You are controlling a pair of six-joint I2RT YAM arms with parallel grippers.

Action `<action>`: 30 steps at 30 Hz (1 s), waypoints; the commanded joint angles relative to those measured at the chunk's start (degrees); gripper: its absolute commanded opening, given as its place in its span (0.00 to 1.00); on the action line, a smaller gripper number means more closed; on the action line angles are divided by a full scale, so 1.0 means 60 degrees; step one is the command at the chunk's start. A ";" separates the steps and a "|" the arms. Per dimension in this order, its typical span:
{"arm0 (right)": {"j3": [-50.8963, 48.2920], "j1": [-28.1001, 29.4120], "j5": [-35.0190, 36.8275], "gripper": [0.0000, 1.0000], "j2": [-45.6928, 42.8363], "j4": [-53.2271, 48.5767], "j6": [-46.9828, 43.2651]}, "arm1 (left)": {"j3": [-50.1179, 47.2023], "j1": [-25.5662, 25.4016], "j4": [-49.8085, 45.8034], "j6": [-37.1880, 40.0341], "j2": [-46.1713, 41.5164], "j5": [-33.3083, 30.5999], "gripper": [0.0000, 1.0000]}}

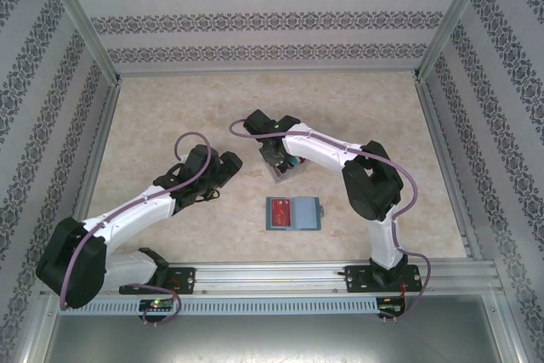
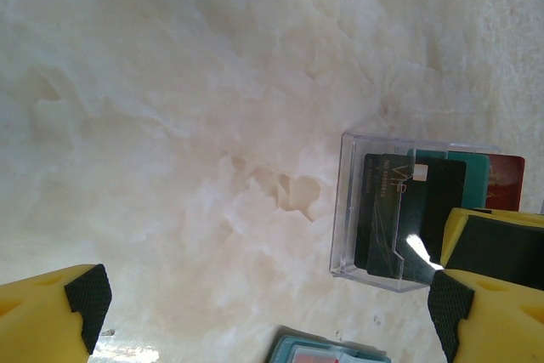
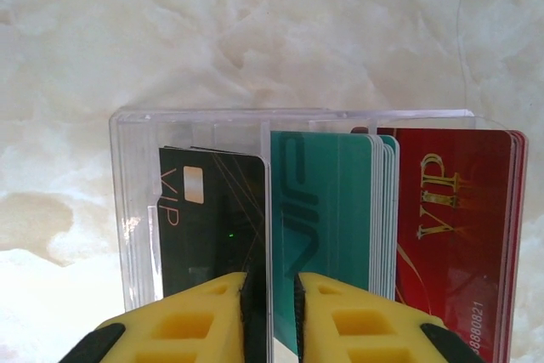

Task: Put the credit cards into the card holder
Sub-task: Pick up the credit card from the storage box.

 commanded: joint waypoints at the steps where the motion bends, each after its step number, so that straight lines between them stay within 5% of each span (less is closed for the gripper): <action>1: -0.0155 -0.0092 -0.0177 0.22 -0.0200 -0.0091 0.0161 | -0.0033 0.0147 -0.0235 -0.0056 0.0050 -0.0095 0.98; 19: -0.0251 -0.0314 -0.1227 0.33 -0.0034 0.0084 0.0312 | 0.0020 0.0151 -0.0240 -0.0035 0.0205 -0.0002 0.98; 30: -0.0009 -0.0090 -0.0375 0.37 0.0559 -0.0169 0.0099 | 0.0033 0.0149 -0.0171 -0.0071 0.0224 0.0015 0.98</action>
